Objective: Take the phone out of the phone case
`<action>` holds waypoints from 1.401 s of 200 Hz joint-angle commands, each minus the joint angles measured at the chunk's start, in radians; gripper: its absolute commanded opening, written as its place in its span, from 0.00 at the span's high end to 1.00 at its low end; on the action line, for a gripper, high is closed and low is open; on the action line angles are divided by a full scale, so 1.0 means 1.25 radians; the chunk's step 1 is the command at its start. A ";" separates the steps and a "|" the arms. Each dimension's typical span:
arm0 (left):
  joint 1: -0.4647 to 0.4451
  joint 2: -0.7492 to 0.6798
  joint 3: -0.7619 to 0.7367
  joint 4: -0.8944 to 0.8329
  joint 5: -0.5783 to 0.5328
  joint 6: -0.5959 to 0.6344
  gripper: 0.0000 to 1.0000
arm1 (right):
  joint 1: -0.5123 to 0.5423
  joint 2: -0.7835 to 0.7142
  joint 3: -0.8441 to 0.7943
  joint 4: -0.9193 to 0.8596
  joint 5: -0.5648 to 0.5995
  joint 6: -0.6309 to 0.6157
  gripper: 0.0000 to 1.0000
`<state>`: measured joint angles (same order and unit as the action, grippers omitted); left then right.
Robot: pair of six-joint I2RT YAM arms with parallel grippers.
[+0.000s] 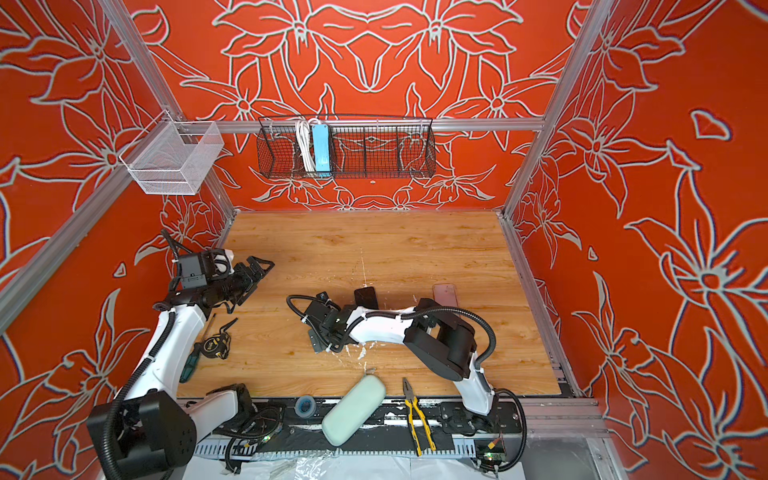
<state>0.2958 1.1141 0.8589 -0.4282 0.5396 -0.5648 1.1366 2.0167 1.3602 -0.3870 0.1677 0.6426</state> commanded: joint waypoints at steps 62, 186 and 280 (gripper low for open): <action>0.019 -0.010 -0.015 0.031 0.030 -0.004 0.03 | 0.013 0.053 0.060 -0.077 0.023 -0.001 0.06; 0.024 -0.005 -0.025 0.038 0.045 -0.012 0.03 | 0.028 0.091 0.073 -0.113 0.041 -0.007 0.20; 0.023 -0.002 -0.030 0.037 0.047 -0.015 0.03 | 0.028 0.109 0.068 -0.122 0.044 -0.001 0.16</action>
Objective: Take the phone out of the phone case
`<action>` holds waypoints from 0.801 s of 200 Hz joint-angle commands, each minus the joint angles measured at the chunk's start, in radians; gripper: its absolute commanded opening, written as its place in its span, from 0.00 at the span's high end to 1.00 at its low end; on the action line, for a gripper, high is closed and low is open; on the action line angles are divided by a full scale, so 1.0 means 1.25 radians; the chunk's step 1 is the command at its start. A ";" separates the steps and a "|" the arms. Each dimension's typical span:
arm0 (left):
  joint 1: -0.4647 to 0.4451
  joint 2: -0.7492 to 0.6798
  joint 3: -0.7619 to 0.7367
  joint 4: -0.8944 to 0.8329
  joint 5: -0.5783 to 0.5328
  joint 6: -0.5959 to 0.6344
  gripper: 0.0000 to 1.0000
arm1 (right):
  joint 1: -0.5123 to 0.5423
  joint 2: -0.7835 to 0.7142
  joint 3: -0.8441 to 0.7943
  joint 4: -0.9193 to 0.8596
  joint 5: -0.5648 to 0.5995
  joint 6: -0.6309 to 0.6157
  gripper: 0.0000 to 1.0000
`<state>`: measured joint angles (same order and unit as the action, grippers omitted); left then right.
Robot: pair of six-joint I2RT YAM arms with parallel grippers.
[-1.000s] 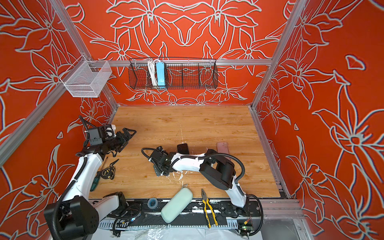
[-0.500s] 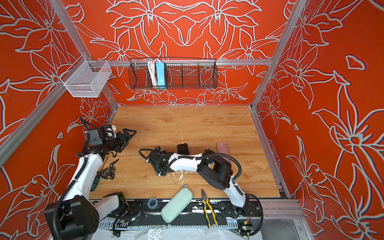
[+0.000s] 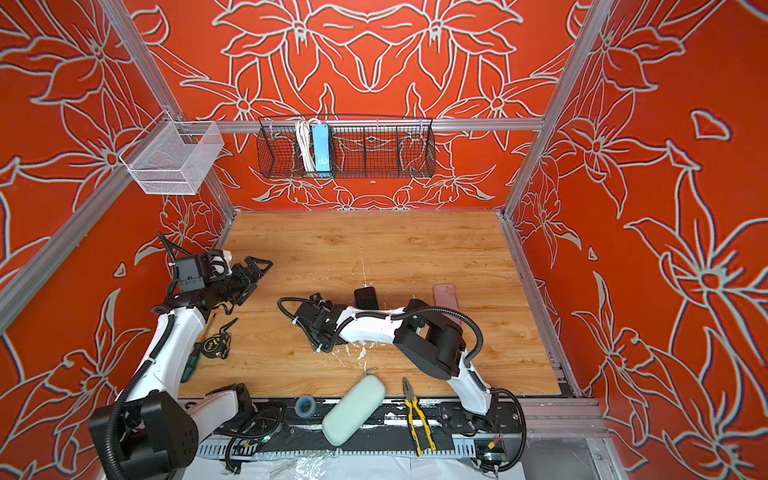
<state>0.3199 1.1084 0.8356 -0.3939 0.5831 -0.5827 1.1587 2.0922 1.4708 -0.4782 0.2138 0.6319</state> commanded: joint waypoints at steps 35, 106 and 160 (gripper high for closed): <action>0.005 0.002 -0.013 0.011 0.013 -0.004 0.03 | 0.010 0.052 -0.022 -0.047 0.004 0.005 0.17; 0.005 -0.020 -0.035 -0.009 0.026 -0.022 0.03 | 0.008 -0.003 -0.066 -0.004 0.022 -0.024 0.34; 0.003 -0.082 -0.104 -0.021 0.072 -0.069 0.02 | -0.015 -0.056 -0.092 0.034 -0.010 -0.044 0.35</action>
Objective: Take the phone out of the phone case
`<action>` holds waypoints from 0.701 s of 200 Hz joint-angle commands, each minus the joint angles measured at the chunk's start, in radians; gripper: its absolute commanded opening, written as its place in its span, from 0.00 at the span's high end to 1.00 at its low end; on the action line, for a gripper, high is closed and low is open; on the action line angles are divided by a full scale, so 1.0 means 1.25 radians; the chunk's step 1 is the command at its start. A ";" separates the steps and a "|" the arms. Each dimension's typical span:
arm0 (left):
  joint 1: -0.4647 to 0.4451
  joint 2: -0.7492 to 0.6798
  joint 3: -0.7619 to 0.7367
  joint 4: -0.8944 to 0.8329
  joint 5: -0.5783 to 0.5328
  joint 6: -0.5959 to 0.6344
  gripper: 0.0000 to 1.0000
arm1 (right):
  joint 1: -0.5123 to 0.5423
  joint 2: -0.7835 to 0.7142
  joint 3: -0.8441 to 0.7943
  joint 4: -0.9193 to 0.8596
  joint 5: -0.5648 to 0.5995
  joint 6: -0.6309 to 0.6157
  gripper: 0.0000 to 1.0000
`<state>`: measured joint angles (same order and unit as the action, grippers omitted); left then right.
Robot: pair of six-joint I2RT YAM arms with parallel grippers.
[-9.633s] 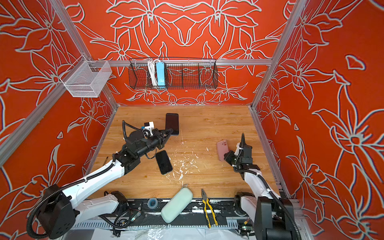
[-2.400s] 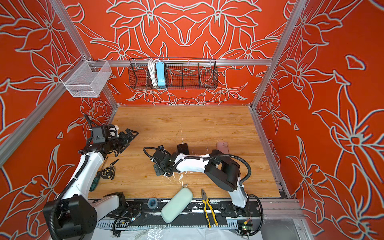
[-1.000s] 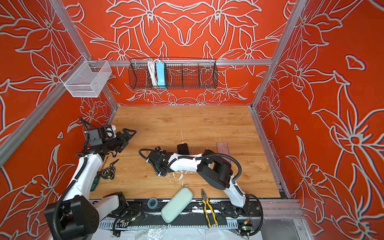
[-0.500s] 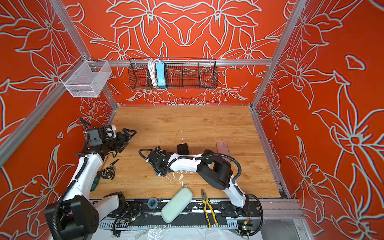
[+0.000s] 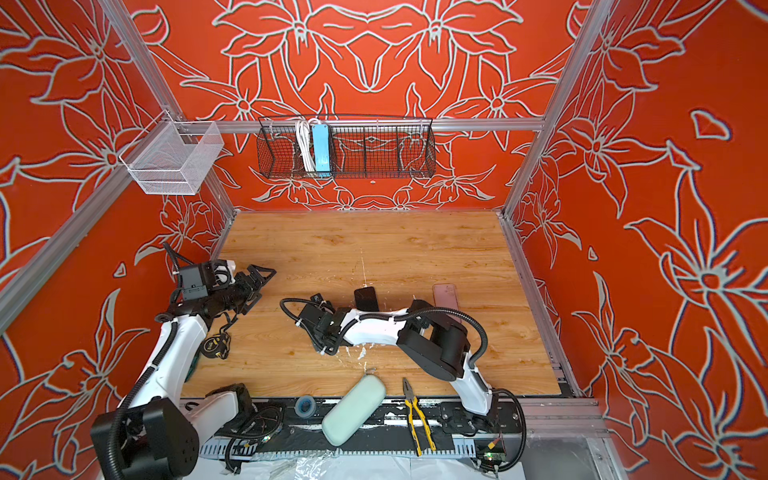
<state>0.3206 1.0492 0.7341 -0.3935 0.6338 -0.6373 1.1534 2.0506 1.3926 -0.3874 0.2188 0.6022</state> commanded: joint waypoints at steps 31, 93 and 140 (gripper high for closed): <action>0.002 -0.100 -0.061 -0.026 0.029 -0.040 0.03 | -0.026 -0.052 -0.040 -0.022 -0.025 -0.036 0.35; -0.038 -0.130 -0.120 -0.010 0.039 -0.077 0.02 | -0.049 -0.084 -0.063 0.002 -0.043 -0.058 0.37; -0.103 -0.126 -0.164 0.043 0.026 -0.110 0.03 | -0.054 -0.097 -0.072 0.020 -0.058 -0.057 0.38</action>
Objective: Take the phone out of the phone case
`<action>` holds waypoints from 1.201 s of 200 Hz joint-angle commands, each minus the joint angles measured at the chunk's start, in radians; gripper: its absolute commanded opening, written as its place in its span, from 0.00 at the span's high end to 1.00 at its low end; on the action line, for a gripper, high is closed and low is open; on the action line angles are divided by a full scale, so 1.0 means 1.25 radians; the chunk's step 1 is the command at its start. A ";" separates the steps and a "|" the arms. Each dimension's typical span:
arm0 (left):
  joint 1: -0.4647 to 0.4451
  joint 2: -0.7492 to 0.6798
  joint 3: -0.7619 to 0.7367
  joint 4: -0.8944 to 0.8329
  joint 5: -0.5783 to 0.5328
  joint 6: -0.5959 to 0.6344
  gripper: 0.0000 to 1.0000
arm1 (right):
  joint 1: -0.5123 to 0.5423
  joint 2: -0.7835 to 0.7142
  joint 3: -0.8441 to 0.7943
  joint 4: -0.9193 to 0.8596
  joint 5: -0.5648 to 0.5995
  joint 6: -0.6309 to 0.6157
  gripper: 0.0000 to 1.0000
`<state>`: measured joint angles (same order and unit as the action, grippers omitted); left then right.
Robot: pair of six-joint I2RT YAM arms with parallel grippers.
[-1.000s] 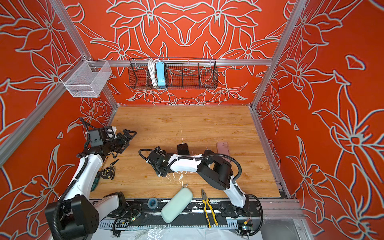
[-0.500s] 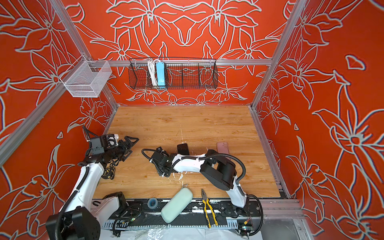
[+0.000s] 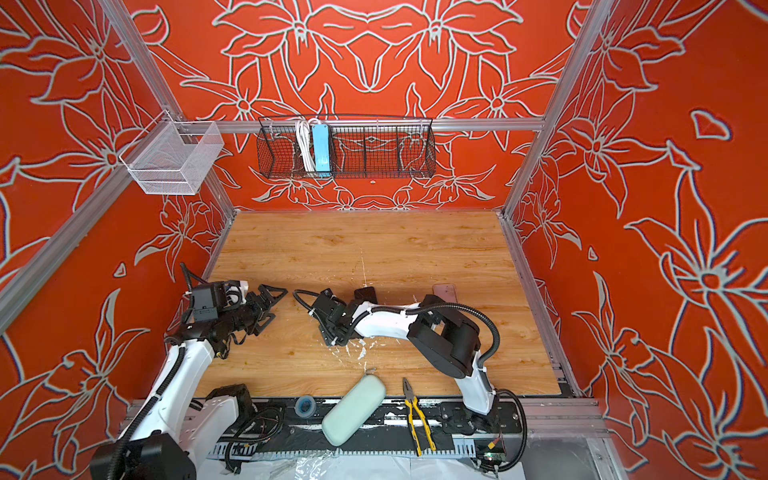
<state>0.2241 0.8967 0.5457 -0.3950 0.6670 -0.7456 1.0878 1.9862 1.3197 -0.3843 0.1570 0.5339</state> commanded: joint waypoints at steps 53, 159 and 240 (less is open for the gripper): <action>-0.089 0.053 -0.073 0.160 0.032 -0.072 0.02 | -0.018 -0.066 -0.030 0.044 -0.044 -0.003 0.39; -0.208 0.247 -0.105 0.377 0.037 -0.134 0.02 | -0.038 -0.110 -0.071 0.089 -0.080 0.006 0.40; -0.234 0.342 -0.089 0.479 0.071 -0.147 0.26 | -0.043 -0.151 -0.080 0.105 -0.109 0.016 0.40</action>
<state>-0.0601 1.3022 0.4229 0.1497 0.7258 -0.9279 1.0416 1.8481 1.2270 -0.2943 0.0345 0.5354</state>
